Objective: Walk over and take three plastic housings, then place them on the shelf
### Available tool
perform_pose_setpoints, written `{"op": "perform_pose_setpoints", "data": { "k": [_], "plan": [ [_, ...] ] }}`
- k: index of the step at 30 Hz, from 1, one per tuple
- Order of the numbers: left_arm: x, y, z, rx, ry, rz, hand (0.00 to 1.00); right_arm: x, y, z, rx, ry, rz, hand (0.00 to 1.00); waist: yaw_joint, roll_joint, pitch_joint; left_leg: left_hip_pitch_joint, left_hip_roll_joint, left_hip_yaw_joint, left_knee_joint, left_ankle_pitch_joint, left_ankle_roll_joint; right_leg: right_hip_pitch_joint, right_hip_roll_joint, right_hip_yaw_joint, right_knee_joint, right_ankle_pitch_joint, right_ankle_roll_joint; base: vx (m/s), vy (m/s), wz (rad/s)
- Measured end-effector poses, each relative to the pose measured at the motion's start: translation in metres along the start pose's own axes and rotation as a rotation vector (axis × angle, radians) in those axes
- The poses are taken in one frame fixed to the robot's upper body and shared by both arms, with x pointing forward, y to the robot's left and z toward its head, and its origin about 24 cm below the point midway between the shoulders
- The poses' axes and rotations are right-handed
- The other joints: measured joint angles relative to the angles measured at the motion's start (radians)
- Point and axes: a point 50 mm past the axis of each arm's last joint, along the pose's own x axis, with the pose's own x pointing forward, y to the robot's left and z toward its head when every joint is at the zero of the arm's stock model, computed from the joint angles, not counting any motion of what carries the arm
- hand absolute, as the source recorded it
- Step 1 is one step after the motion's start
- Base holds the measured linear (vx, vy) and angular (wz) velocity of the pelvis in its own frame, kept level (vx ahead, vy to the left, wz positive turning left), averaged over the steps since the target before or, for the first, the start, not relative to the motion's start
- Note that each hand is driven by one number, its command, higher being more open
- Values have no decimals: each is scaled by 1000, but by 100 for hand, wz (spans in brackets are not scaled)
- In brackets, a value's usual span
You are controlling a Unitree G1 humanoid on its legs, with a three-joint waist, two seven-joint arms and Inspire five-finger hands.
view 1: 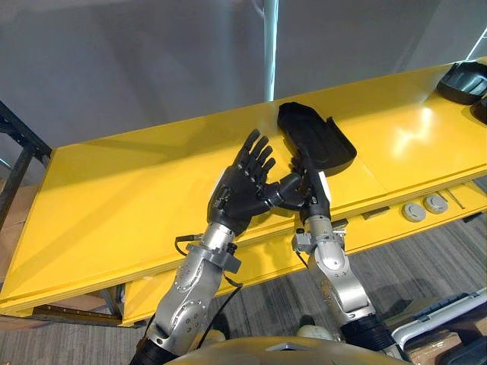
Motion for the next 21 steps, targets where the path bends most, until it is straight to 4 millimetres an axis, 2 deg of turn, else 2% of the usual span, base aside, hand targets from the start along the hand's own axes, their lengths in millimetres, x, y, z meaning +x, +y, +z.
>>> {"op": "perform_pose_setpoints", "data": {
  "k": [4, 7, 9, 10, 12, 16, 21],
  "plan": [
    [0, -5, 14, 59, -73, -32, 100, 0, -15, 18, 20, -91, 38, 100, 4, -5, 1, 4, 0, -12, 0, 0, 0, 14, 0, -11, 0, 0, 0, -8, 1, 9],
    [-1, 0, 23, 113, -117, -20, 100, -6, -42, 44, 17, -224, -75, 100, 6, -8, 3, 4, 0, -12, 0, 1, 1, 14, 0, -10, 0, 0, 1, -3, 1, -1],
    [-7, 14, 28, 144, -121, 43, 100, -15, -78, 71, -22, -367, -243, 100, -5, -17, 8, 6, 0, -3, 0, -2, 5, 12, 1, -2, -7, -1, 5, -3, 1, -12],
    [-9, 16, 28, 150, -117, 52, 100, -18, -88, 76, -36, -397, -291, 100, -5, -21, 11, 8, 1, 1, 0, -3, 4, 13, 2, 1, -10, 0, 7, -1, 1, -17],
    [-12, 19, 27, 162, -103, 57, 100, -32, -126, 91, -110, -465, -459, 100, -7, -37, 20, 14, 0, 13, 0, -5, 3, 14, 1, 12, -14, 1, 12, -3, 7, -15],
    [-11, 16, 26, 168, -89, 15, 100, -37, -155, 103, -243, -464, -500, 100, -33, -54, 28, 15, 1, 35, -1, -11, 4, 2, 0, 34, -15, 3, 16, -1, 11, -17],
    [2, 5, 28, 191, -85, -84, 100, -23, -181, 92, -330, -339, -480, 100, -33, -65, 33, -24, 6, 35, 1, -5, 3, -38, 2, 34, -13, 12, 20, 3, -4, 4]
  ]
}}
